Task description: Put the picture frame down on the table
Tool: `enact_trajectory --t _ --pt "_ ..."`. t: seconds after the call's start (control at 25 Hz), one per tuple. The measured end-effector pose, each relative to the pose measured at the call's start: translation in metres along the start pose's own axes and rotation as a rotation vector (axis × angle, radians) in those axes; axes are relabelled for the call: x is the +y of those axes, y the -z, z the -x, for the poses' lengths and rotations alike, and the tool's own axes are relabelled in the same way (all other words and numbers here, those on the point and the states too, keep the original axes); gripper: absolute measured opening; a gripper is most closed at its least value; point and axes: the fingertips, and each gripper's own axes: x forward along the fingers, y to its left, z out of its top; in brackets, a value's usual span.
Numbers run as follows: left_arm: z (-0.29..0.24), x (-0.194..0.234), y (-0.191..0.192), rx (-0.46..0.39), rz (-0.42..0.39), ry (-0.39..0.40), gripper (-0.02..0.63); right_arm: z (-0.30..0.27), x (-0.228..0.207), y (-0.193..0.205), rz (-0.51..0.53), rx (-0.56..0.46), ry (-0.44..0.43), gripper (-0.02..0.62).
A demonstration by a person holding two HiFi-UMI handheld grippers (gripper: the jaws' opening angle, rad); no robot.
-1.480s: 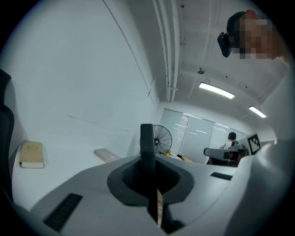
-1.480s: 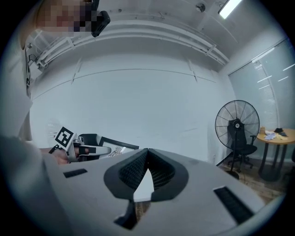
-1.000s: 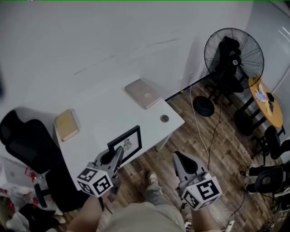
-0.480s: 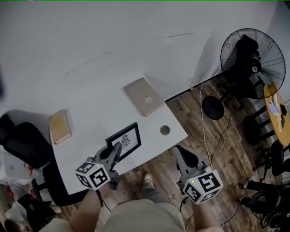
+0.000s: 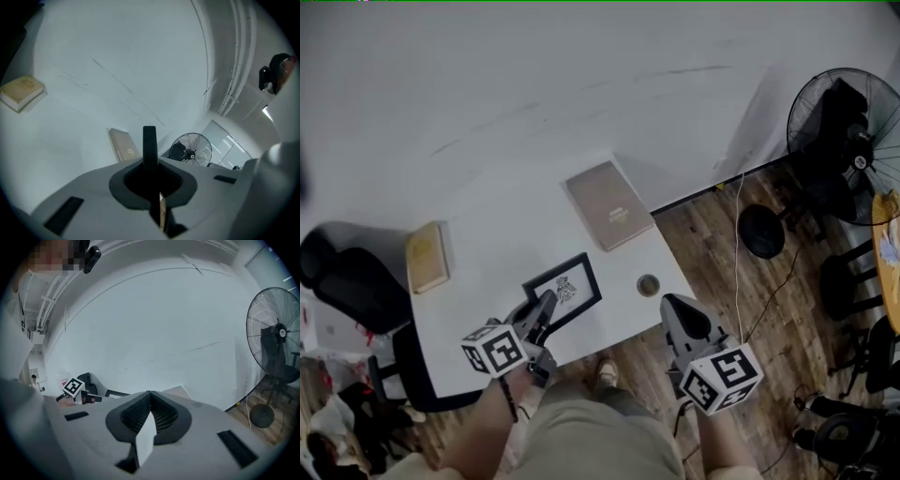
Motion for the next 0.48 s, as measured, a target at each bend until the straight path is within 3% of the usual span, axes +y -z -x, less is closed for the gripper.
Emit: enact_trajectory --t 0.24,0.48 --pt "-0.03 0.019 0.008 0.047 0.071 0.005 0.031 -0.02 -0.011 0.008 -0.037 0.026 -0.017 0.023" --pt "-0.057 0.036 0.015 0.091 0.085 0.002 0.031 -0.033 -0.016 0.026 -0.072 0.077 -0.015 0.023"
